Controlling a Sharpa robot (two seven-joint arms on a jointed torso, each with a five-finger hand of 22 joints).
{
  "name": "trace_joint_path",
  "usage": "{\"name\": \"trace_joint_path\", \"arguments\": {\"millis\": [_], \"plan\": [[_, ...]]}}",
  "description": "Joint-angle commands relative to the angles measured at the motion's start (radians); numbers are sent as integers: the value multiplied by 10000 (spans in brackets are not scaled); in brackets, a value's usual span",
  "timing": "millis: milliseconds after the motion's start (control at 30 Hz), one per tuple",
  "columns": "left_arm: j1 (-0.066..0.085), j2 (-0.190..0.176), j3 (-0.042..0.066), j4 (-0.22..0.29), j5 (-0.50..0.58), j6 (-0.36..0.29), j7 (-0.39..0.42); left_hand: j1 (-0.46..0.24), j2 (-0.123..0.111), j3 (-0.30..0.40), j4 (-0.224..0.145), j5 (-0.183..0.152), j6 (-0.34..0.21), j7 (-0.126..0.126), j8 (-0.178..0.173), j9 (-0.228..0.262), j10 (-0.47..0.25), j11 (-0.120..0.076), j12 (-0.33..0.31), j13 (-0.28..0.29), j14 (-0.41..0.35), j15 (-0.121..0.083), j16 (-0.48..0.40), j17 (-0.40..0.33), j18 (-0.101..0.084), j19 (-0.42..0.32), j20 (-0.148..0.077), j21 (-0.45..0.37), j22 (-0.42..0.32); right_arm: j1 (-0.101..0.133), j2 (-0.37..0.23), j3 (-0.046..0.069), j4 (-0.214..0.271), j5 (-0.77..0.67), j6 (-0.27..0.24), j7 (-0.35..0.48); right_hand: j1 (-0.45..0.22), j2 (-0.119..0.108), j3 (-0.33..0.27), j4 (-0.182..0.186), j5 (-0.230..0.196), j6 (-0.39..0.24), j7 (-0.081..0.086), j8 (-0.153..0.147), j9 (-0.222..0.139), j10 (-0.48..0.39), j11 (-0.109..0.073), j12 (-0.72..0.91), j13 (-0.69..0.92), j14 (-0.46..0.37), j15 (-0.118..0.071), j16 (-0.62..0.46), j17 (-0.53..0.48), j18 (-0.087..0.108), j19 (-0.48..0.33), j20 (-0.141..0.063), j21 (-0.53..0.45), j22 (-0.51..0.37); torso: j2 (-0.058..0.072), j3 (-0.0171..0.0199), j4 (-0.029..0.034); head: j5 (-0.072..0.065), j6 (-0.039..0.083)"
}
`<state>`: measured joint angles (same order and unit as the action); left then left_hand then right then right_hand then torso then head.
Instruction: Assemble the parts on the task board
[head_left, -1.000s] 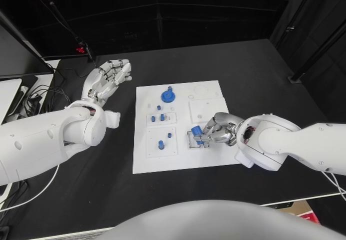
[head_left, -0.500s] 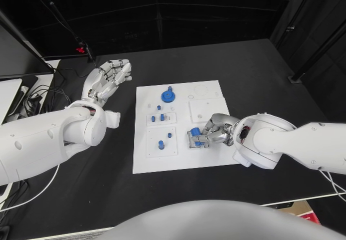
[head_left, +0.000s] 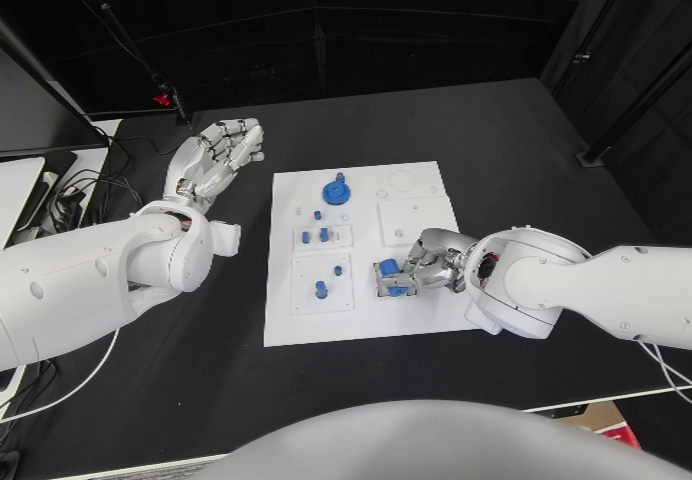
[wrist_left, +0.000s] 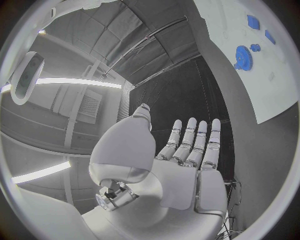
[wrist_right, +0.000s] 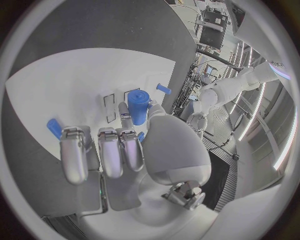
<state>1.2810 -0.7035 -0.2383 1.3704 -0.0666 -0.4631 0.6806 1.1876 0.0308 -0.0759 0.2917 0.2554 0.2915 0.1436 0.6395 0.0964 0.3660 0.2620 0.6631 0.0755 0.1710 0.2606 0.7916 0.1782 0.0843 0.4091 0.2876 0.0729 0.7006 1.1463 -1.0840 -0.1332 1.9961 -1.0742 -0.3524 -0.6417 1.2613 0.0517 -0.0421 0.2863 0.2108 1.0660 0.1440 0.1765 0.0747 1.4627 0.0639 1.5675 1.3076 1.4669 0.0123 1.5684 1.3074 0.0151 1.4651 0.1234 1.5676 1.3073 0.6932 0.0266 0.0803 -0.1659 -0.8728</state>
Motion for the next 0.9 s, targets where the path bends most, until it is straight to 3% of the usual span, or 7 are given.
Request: {"name": "trace_joint_path", "arguments": {"millis": [33,267,400,533,800,900], "plan": [[15,-8,10,15,8,77,665,-17,105,-85,1,52,-92,1531,52,-10,-93,-6,58,-10,-66,14,48,-10,14,28,30,48,-4,3,32,-2,82,-589,287,-31,-92,1,-58,19,-58,102,-154,-45,7,1080,-18,33,2632,1039,-54,24,2634,-151,1057,-59,32,2635,-1,1,-5,4,2],[15,-8,10,24,8,92,666,-15,107,-88,1,52,-94,1531,54,-12,-95,-6,61,-11,-67,14,51,-14,14,27,30,48,-6,1,75,-2,106,-1423,330,-170,-101,150,-111,27,144,123,-160,-99,18,1080,-24,33,2632,1039,-48,24,2634,-151,1057,-55,32,2635,3,-6,2,-82,2],[15,-26,10,30,8,81,665,-6,118,-102,1,52,-102,1532,66,-19,-101,-6,75,-18,-71,15,66,-31,13,20,30,47,-15,0,111,-2,92,-1622,444,-234,-144,186,-149,44,178,126,-156,-117,21,1080,-22,33,2632,1039,-47,24,2634,-151,1057,-54,32,2635,3,-5,-6,-37,2],[15,-28,10,30,8,83,664,-6,118,-102,1,52,-102,1532,66,-19,-101,-6,75,-18,-71,15,66,-31,13,20,30,47,-15,-1,162,-2,63,-1695,536,-301,-323,271,-286,61,204,133,-148,-165,28,1080,-14,33,2632,1039,-42,24,2634,-151,1057,-49,32,2635,1,-2,4,-119,2],[15,-40,10,44,8,81,663,-6,118,-102,1,52,-102,1532,66,-19,-101,-6,75,-18,-71,15,66,-31,13,20,30,47,-15,-1,218,-2,-16,-1736,679,-442,-547,632,-438,62,393,165,-152,-245,48,1080,-17,33,2632,1039,-38,24,2634,-151,1057,-44,32,2635,-3,-1,-2,-93,2],[15,-45,10,49,8,82,662,-6,119,-102,1,52,-102,1532,66,-19,-101,-6,75,-18,-71,15,66,-31,13,20,30,47,-15,-1,224,-2,-32,-1741,877,-535,-649,699,-529,71,350,162,-144,-275,51,1080,-10,33,2632,1039,-38,24,2634,-151,1057,-44,32,2635,2,0,-5,-228,2]]}}
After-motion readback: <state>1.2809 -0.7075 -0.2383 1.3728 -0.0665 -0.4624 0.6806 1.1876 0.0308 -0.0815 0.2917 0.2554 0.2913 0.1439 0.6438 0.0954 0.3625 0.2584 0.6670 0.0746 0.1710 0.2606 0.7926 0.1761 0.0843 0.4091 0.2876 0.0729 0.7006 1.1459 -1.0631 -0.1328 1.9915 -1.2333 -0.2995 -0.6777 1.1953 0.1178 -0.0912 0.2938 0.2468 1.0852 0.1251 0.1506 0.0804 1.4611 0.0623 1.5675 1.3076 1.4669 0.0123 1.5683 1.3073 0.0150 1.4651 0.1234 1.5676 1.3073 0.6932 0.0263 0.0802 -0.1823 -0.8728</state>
